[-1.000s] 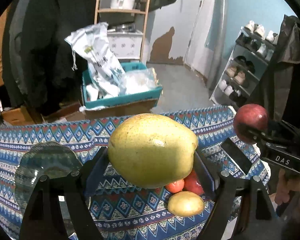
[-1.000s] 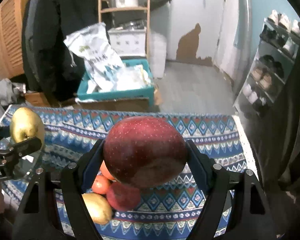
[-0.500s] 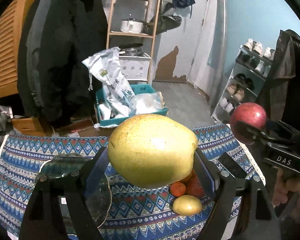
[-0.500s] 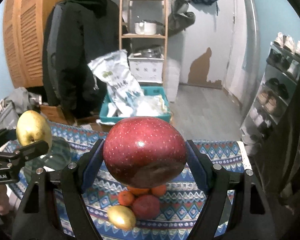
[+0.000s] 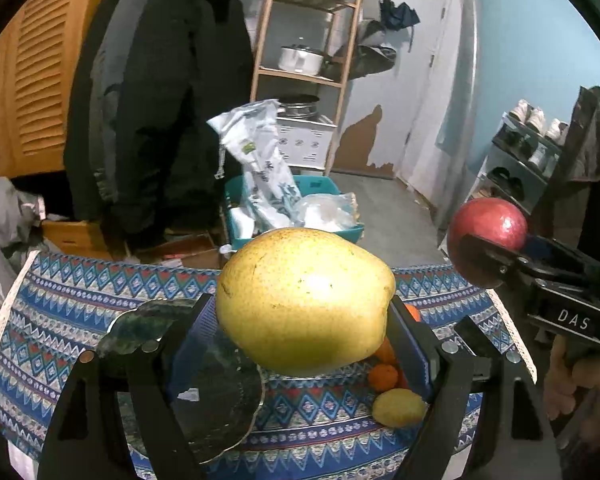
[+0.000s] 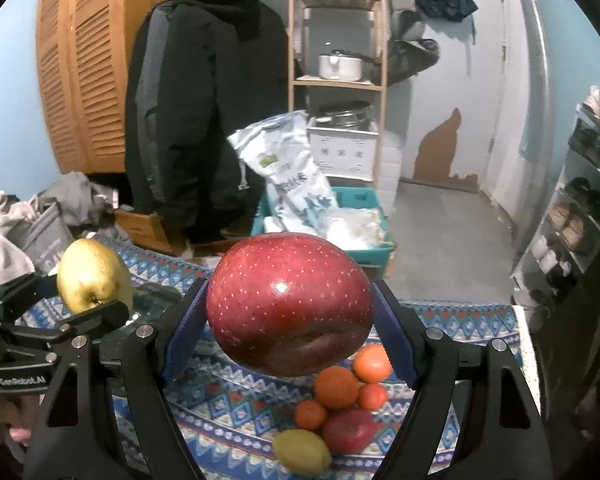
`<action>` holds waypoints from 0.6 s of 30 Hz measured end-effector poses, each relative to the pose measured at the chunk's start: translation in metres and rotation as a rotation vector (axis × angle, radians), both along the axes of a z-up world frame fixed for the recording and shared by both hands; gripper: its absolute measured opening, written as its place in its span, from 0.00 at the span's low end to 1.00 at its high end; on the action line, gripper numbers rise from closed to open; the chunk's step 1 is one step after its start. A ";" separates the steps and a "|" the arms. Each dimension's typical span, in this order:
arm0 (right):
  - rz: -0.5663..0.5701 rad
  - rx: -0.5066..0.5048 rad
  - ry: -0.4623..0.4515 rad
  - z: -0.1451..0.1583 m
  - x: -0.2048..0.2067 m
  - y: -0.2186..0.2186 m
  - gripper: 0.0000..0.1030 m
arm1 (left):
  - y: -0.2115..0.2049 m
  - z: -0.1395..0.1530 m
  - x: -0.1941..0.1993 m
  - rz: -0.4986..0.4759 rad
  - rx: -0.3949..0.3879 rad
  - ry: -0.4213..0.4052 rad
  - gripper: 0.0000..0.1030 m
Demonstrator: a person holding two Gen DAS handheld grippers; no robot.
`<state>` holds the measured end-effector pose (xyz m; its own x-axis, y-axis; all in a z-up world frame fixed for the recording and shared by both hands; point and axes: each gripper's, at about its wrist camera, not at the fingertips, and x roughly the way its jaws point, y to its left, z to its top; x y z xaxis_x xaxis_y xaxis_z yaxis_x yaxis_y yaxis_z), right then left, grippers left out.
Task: Organize fruits
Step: 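Lift the pear with the left tool while the right tool carries the apple to the glass plate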
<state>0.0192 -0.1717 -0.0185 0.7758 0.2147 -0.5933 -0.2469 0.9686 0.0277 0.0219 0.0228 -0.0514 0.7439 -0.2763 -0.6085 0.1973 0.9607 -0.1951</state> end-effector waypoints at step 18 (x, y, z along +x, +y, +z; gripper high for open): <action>0.131 0.007 0.085 -0.024 0.039 0.092 0.77 | 0.080 -0.035 0.005 0.152 -0.004 0.072 0.82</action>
<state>0.0586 -0.0797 -0.0425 0.6877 0.3153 -0.6540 -0.3678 0.9279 0.0607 0.0264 0.1029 -0.0864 0.7317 -0.1664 -0.6611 0.0347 0.9776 -0.2076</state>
